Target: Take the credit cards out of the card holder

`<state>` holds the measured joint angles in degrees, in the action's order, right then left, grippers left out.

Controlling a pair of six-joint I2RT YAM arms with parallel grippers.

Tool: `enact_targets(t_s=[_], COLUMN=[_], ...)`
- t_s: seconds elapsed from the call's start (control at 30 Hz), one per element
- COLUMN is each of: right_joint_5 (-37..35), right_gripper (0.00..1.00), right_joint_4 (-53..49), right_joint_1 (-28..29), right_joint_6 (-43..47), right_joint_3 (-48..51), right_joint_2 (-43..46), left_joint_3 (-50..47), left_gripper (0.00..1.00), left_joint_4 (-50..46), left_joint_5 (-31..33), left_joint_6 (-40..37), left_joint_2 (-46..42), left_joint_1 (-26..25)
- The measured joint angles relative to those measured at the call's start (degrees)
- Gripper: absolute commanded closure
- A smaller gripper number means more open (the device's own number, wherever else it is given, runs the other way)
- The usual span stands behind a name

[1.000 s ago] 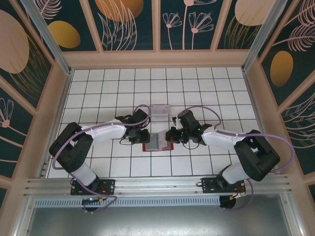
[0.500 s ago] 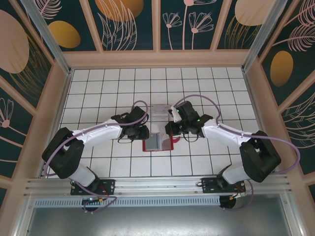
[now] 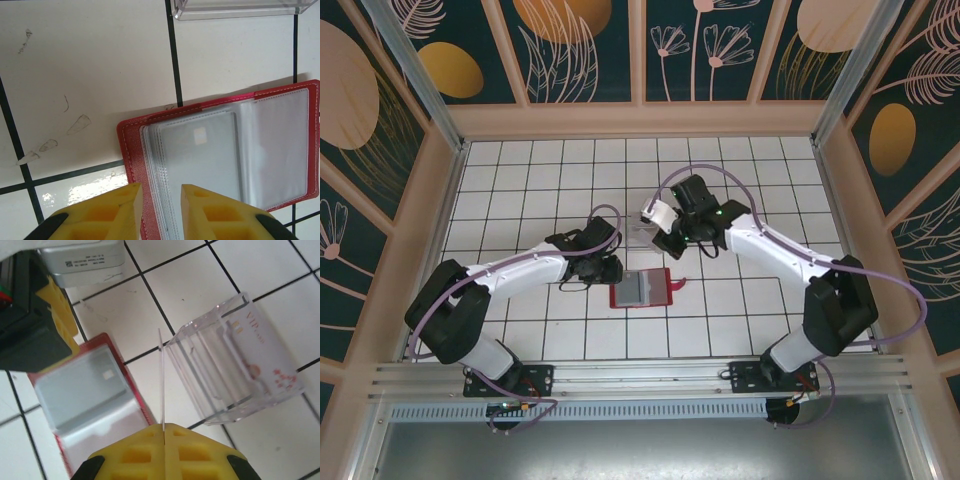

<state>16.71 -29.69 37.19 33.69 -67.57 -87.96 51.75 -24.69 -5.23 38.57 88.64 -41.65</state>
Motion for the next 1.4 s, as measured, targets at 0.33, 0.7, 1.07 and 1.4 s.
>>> enact_targets(t_s=[0.33,0.7,1.07,1.4], right_joint_5=[-2.2,-5.2,-6.6,-6.8], right_gripper=[1.00,1.00,1.00,1.00], right_joint_4=[-12.0,-20.6,-25.0,-28.0], right_joint_1=[-2.2,-2.6,-3.1,-3.1], right_joint_6=[20.1,28.4,31.6,32.1], right_joint_3=[-16.6,-30.1,-40.0,-44.9], right_joint_2=[-10.2,-20.6,-28.3,-34.3], left_joint_3=[-2.9,-4.0,-4.5,-5.0], left_gripper=[0.72,0.72,0.72,0.72], left_joint_4=[0.0,0.0,0.0,0.0], left_joint_5=[1.5,2.8,2.9,3.0], left_joint_6=[0.3,1.7,2.7,3.1], left_joint_2=[-1.8,-3.8,-4.3,-4.3], left_joint_1=[0.0,0.0,0.0,0.0])
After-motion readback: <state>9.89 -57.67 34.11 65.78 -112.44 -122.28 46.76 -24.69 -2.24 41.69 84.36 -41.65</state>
